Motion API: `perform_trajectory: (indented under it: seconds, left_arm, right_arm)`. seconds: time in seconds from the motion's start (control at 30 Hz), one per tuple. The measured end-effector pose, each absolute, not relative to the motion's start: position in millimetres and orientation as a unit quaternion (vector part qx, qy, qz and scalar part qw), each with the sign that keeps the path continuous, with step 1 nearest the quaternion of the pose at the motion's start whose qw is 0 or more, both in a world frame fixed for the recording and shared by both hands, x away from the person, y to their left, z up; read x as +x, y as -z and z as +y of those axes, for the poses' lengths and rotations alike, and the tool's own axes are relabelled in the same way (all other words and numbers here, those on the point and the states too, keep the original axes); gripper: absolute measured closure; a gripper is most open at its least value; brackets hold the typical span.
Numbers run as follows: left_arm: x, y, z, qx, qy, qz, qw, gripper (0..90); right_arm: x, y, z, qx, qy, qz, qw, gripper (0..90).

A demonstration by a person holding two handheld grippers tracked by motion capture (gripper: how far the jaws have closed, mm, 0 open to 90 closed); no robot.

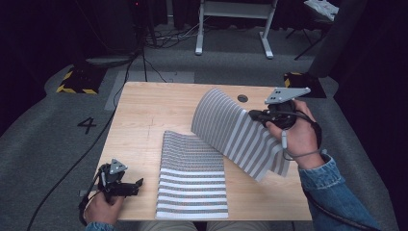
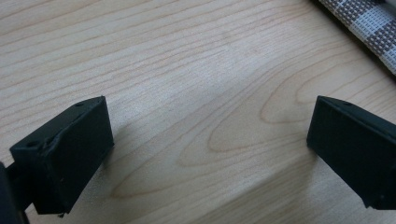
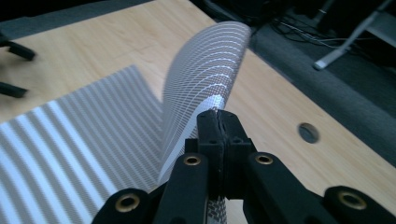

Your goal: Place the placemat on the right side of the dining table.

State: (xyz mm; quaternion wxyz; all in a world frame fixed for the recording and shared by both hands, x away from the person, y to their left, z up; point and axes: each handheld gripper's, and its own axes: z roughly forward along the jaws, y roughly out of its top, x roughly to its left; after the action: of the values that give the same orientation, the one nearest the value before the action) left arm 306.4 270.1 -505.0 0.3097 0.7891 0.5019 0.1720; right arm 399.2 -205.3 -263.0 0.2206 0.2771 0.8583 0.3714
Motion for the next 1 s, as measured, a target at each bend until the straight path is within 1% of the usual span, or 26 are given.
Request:
perform_trajectory:
  seconds: [0.2,0.47,0.87,1.0]
  left_arm:
    - [307,505,270,0.790,-0.170,0.502,0.310,0.5]
    - [308,505,271,0.787,-0.172,0.506,0.309,0.7]
    - [308,505,271,0.785,-0.175,0.508,0.309,0.7]
    - [308,505,271,0.786,-0.174,0.507,0.308,0.7]
  right_arm:
    - [419,260,-234,0.310,-0.360,0.842,0.255,89.5]
    - [443,266,-278,0.362,-0.361,0.815,0.273,89.5]
    - [452,257,-322,0.390,-0.352,0.797,0.299,89.5]
    - [450,255,-332,0.394,-0.338,0.793,0.319,89.5]
